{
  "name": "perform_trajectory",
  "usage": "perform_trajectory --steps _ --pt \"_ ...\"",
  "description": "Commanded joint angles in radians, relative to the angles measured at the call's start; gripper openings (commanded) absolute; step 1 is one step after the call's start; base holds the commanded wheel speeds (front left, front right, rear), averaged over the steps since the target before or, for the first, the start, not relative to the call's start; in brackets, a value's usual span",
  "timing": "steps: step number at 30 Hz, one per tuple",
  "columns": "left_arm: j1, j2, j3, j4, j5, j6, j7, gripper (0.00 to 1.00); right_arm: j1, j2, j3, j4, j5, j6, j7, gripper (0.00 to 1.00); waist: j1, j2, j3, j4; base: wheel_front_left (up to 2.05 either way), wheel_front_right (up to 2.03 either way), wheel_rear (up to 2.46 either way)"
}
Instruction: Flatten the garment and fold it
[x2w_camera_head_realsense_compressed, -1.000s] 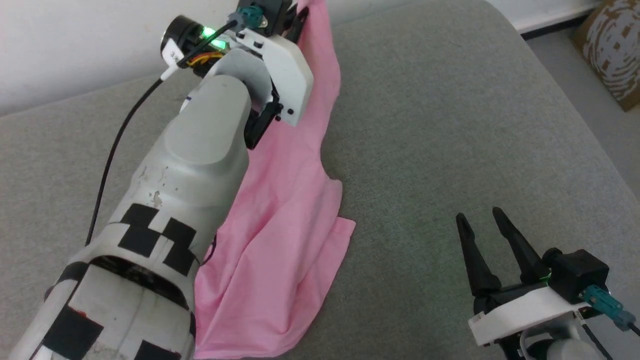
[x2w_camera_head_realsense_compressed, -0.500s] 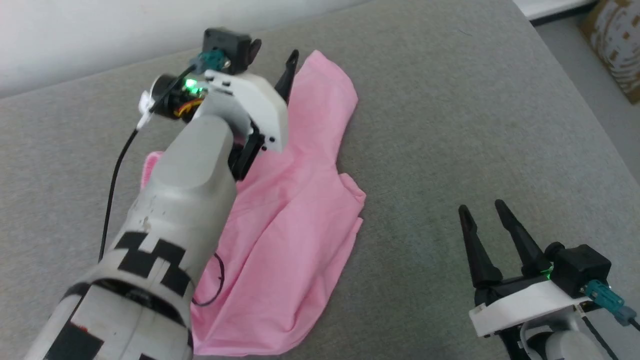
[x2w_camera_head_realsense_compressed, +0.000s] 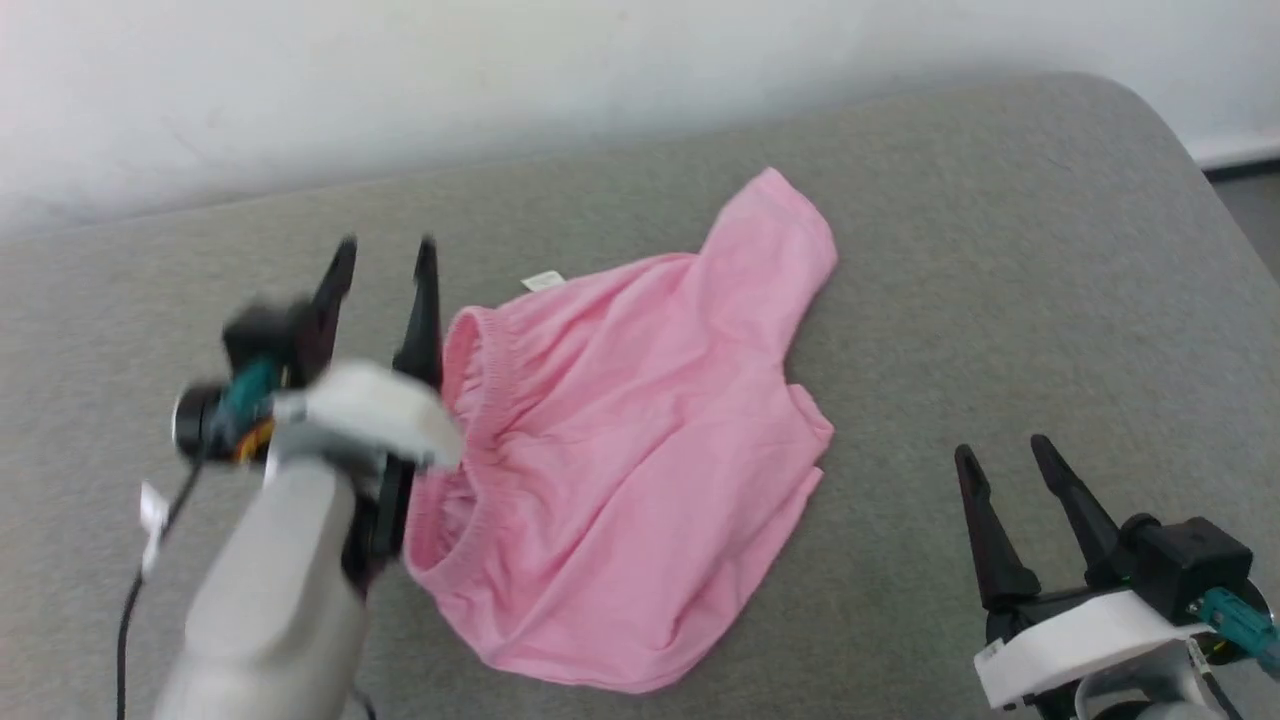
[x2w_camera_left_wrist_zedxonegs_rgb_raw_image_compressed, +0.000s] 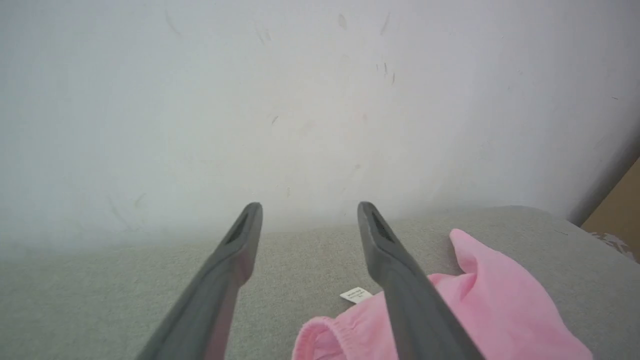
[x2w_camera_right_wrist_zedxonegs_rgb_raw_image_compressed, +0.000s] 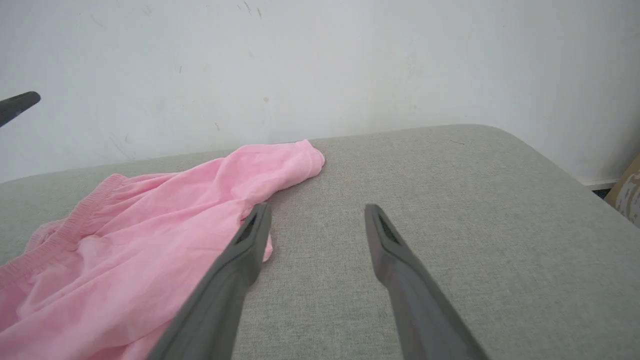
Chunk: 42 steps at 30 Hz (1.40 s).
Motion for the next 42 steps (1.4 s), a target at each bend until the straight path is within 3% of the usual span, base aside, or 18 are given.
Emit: perform_trajectory --steps 1,6,11,17,27,28,29,30,31,36,40,42 --pt "0.066 0.006 0.015 -0.056 0.013 0.02 -0.004 1.0 0.011 -0.001 0.002 -0.007 -0.007 -0.001 0.007 1.0 0.0002 0.0 -0.054 0.057 0.0 0.0 0.0" --pt "0.306 0.016 0.085 -0.316 0.069 0.089 -0.005 1.0 0.023 -0.009 0.001 -0.001 -0.009 -0.001 0.049 1.0 0.0002 0.0 -0.079 0.083 0.0 0.0 0.0" --pt "0.48 -0.005 0.148 -0.472 0.122 0.118 -0.005 1.0 0.018 -0.044 0.018 0.066 0.024 -0.001 0.149 1.0 0.0002 0.0 -0.098 0.113 0.0 0.0 0.0" --pt "0.57 -0.053 0.174 -0.532 0.158 0.098 -0.005 1.0 -0.065 -0.104 0.082 0.204 0.118 -0.001 0.301 1.0 0.0002 0.0 -0.098 0.172 0.0 0.0 0.0" --pt "0.565 -0.135 0.191 -0.531 0.204 0.041 -0.005 1.0 -0.287 -0.183 0.262 0.487 0.233 -0.001 0.46 1.0 0.0002 0.0 -0.059 0.232 0.0 0.0 0.0" --pt "0.563 -0.14 0.196 -0.526 0.207 0.035 -0.005 1.0 -0.298 -0.188 0.278 0.515 0.243 -0.001 0.48 0.92 0.0002 0.0 -0.056 0.234 0.0 0.0 0.0" --pt "0.56 -0.145 0.2 -0.522 0.21 0.028 -0.005 1.0 -0.307 -0.192 0.294 0.536 0.255 -0.001 0.498 0.45 0.0002 0.0 -0.054 0.235 0.0 0.0 0.0" --pt "0.558 -0.15 0.204 -0.518 0.213 0.023 -0.005 1.0 -0.313 -0.195 0.307 0.551 0.272 -0.001 0.513 0.12 0.0002 0.0 -0.053 0.235 0.0 0.0 0.0" --pt "0.558 -0.155 0.209 -0.515 0.216 0.018 -0.005 1.0 -0.317 -0.199 0.316 0.556 0.287 -0.001 0.52 0.0 0.0002 0.0 -0.054 0.234 0.0 0.0 0.0" --pt "0.566 -0.171 0.228 -0.495 0.232 -0.005 -0.005 1.0 -0.304 -0.257 0.242 0.477 0.295 -0.001 0.424 0.0 0.0002 0.0 -0.066 0.221 0.0 0.0 0.0" --pt "0.581 -0.178 0.241 -0.479 0.246 -0.018 -0.005 1.0 -0.215 -0.283 0.071 0.368 0.244 -0.001 0.382 0.0 0.0002 0.0 -0.086 0.202 0.0 0.0 0.0" --pt "0.587 -0.18 0.244 -0.47 0.252 -0.024 -0.005 1.0 -0.15 -0.266 -0.021 0.327 0.207 -0.001 0.395 0.0 0.0002 0.0 -0.093 0.196 0.0 0.0 0.0"
